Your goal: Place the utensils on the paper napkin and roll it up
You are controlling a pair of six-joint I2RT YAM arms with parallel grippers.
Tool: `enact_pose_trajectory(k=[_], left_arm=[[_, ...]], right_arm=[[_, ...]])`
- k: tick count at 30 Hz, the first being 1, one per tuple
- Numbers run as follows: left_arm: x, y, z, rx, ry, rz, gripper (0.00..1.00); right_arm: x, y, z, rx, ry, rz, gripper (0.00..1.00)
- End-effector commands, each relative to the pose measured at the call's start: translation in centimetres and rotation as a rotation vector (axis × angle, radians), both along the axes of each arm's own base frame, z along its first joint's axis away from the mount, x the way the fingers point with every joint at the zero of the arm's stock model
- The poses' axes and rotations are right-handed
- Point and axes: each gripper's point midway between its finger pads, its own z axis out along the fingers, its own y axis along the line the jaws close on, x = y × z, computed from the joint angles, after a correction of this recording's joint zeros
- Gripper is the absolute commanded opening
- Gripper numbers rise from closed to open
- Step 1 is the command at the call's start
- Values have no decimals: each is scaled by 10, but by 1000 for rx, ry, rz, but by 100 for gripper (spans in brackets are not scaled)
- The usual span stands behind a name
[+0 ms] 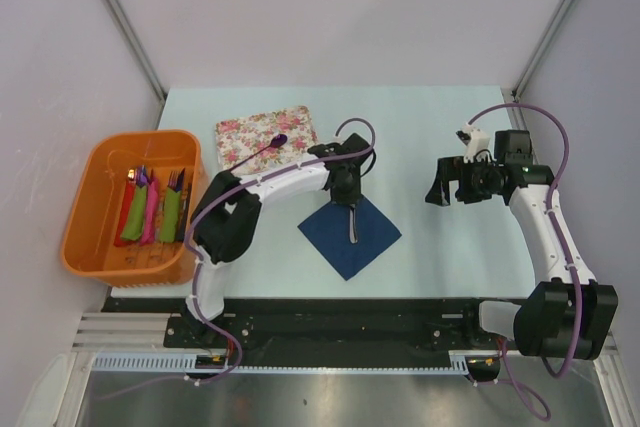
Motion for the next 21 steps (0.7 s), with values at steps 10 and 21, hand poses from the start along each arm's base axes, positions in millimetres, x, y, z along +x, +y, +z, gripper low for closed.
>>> enact_pose_trajectory(k=[10, 21], left_arm=[[-1, -17, -3, -35, 25, 13, 0], [2, -22, -12, -27, 40, 14, 0]], right_arm=[[4, 1, 12, 25, -49, -6, 100], [3, 0, 10, 27, -44, -8, 100]])
